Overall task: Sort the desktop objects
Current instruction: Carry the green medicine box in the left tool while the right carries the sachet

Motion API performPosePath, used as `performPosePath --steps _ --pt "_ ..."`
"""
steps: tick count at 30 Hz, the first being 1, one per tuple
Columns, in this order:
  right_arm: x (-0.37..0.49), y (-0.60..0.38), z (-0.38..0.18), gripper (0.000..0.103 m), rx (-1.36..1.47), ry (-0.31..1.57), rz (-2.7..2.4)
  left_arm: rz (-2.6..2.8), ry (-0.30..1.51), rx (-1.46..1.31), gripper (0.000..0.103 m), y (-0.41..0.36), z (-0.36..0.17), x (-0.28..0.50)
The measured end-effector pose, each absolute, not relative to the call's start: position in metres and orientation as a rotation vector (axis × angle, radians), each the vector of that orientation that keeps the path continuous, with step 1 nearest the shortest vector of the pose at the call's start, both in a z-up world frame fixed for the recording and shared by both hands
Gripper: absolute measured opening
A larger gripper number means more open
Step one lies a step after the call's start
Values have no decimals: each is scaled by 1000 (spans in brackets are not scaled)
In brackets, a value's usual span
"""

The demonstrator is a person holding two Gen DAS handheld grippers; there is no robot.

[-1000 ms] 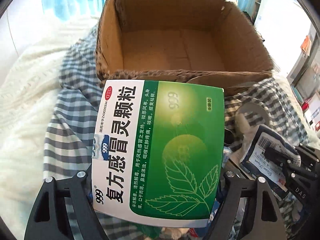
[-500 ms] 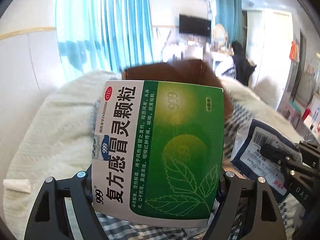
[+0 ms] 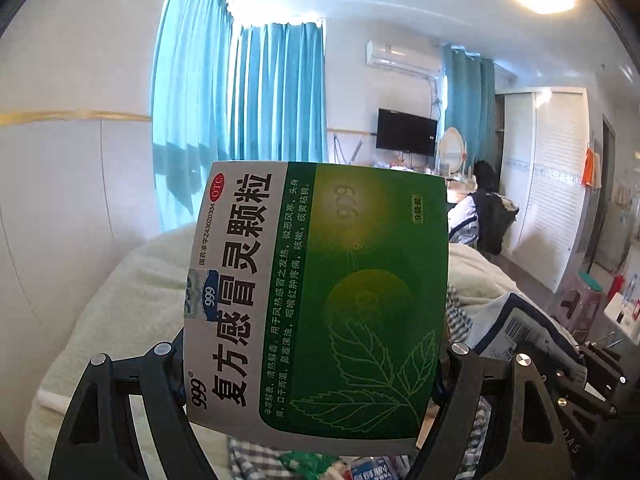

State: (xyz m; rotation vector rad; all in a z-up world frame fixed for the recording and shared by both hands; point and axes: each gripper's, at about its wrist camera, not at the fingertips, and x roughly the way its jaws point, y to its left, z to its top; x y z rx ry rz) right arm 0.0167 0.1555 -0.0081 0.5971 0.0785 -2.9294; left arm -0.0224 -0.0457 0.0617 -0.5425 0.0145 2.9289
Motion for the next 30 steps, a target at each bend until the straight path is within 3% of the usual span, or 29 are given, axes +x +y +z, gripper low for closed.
performPosePath --steps 8,30 --pt "-5 159 10 16 533 101 -2960 2927 14 -503 83 -41 76 -43" --pt "-107 159 16 16 476 162 -2975 2865 -11 -599 83 -4 40 -128"
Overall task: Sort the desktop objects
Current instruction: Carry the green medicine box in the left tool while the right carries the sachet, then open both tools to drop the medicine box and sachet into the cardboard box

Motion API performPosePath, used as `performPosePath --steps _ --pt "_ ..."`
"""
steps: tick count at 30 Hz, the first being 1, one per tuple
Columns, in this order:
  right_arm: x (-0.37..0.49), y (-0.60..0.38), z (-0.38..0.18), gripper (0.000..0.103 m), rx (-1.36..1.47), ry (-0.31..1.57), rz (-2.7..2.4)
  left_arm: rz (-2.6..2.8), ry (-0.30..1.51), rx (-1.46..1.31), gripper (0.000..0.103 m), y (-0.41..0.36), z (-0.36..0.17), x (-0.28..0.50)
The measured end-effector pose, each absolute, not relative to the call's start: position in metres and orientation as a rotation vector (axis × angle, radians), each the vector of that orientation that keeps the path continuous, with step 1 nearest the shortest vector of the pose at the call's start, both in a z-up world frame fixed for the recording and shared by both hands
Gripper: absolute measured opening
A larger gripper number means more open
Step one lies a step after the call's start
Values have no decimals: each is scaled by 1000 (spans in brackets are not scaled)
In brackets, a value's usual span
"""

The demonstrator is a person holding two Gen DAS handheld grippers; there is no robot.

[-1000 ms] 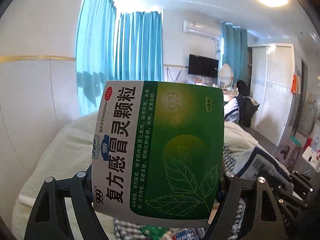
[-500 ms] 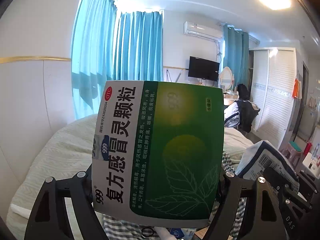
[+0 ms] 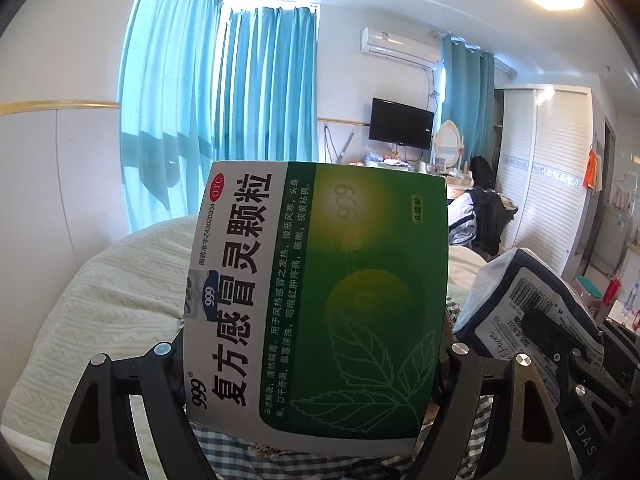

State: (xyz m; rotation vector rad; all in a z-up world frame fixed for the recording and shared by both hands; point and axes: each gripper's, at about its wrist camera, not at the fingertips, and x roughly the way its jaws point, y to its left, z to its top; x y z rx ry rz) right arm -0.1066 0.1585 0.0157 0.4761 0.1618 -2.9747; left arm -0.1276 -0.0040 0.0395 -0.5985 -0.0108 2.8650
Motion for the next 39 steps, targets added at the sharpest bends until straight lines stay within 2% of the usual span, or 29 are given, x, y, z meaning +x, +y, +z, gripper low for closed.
performPosePath --steps 12,31,36,38,39 --pt "-162 149 -5 16 539 205 -2962 2818 11 -661 83 6 22 -174" --pt "-251 153 -78 17 901 191 -2890 2768 49 -970 83 24 -70 -250" --pt "-261 158 -94 18 964 192 -2893 2777 80 -1032 89 21 -82 -255" --pt "-260 160 -97 24 982 177 -2893 2758 55 -1056 94 16 -84 -257" --pt "-258 160 -97 38 971 184 -2902 2741 48 -1057 96 16 -83 -256"
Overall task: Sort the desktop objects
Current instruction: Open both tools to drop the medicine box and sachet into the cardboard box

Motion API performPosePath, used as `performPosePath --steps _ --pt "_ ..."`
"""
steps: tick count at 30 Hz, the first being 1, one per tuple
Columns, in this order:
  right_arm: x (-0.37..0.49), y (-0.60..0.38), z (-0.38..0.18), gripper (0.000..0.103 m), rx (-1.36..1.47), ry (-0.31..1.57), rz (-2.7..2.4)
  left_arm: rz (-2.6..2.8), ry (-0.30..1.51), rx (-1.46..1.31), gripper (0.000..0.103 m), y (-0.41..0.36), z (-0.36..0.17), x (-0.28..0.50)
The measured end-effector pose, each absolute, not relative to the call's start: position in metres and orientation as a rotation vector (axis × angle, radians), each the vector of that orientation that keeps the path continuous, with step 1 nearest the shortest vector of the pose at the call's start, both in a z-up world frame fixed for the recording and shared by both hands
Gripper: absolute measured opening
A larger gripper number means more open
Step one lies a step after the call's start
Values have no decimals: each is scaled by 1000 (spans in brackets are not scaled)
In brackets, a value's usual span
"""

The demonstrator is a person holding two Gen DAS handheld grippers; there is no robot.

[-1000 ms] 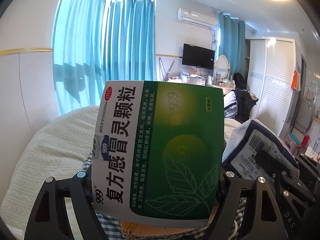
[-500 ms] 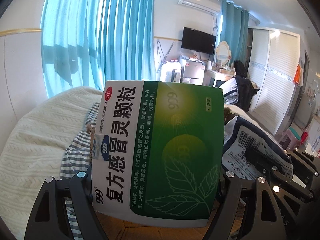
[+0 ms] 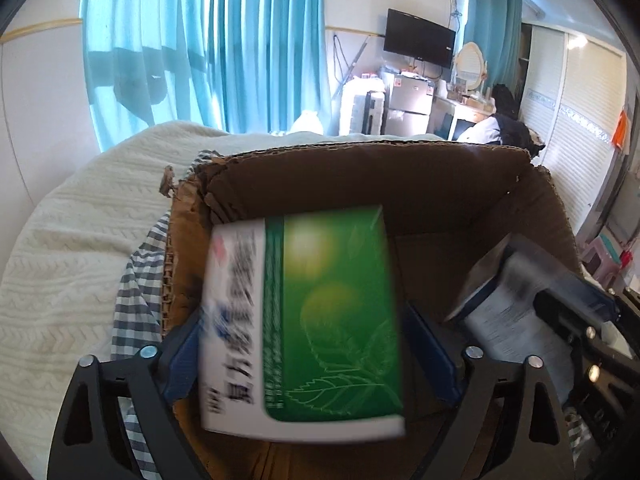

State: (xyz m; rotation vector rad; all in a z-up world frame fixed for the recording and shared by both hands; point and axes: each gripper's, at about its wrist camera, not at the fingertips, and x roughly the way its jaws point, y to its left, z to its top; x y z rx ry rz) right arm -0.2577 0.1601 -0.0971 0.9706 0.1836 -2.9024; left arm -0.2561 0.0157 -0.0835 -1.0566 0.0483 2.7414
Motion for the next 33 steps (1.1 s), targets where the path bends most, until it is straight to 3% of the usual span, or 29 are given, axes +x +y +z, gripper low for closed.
performPosePath --steps 1,3,8,15,25,33 --pt "-253 160 -96 56 950 189 -2913 2736 55 -1054 97 17 -82 -255" --pt "-244 161 -92 68 906 174 -2929 2759 97 -1033 101 19 -78 -248" --pt "-226 161 -80 71 856 165 -2963 2783 86 -966 103 16 -57 -227" --pt "-185 170 -44 88 683 79 -3013 2849 77 -828 103 7 -8 -191" --pt "-113 166 23 101 424 68 -3089 2924 4 -576 103 -3 56 -119" --pt "-61 164 55 103 315 83 -3114 2921 -56 -522 103 -16 79 -74"
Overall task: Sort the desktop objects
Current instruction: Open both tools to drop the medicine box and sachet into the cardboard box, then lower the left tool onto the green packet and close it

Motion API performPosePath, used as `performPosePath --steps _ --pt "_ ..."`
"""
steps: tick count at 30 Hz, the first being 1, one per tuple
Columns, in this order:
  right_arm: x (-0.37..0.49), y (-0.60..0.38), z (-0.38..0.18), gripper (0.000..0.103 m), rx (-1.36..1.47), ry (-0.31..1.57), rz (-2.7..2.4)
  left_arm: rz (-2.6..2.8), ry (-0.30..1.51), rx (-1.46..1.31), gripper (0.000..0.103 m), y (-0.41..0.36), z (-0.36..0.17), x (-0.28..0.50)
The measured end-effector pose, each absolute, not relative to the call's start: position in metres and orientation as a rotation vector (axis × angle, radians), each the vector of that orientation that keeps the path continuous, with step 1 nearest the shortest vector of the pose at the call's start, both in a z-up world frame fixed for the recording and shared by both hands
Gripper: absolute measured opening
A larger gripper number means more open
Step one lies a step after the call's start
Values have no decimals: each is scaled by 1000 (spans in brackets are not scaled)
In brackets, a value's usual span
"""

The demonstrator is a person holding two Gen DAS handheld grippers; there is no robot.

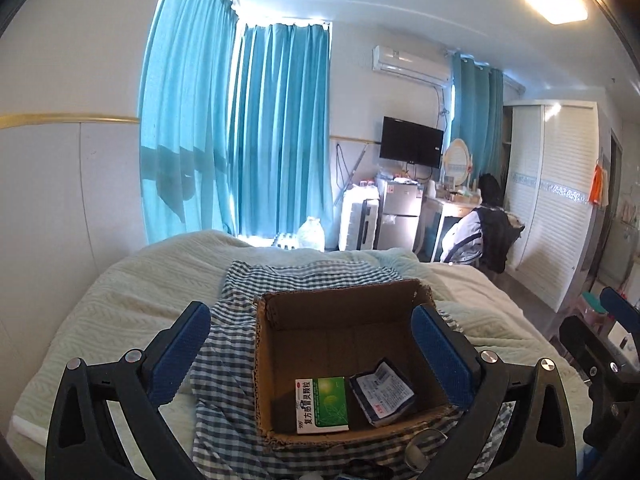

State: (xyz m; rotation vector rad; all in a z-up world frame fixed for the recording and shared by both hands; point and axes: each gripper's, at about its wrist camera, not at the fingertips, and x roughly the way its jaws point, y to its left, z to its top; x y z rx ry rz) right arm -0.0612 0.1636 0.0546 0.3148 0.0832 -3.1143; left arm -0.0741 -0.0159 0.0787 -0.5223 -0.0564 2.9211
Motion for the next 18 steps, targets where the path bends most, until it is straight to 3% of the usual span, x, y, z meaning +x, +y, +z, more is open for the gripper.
performPosePath --steps 12,18 --pt "-1 165 59 103 232 154 -3123 2867 -39 -584 103 -22 80 -38" --pt "-2 165 35 103 278 181 -3103 2872 69 -621 103 -15 61 -32"
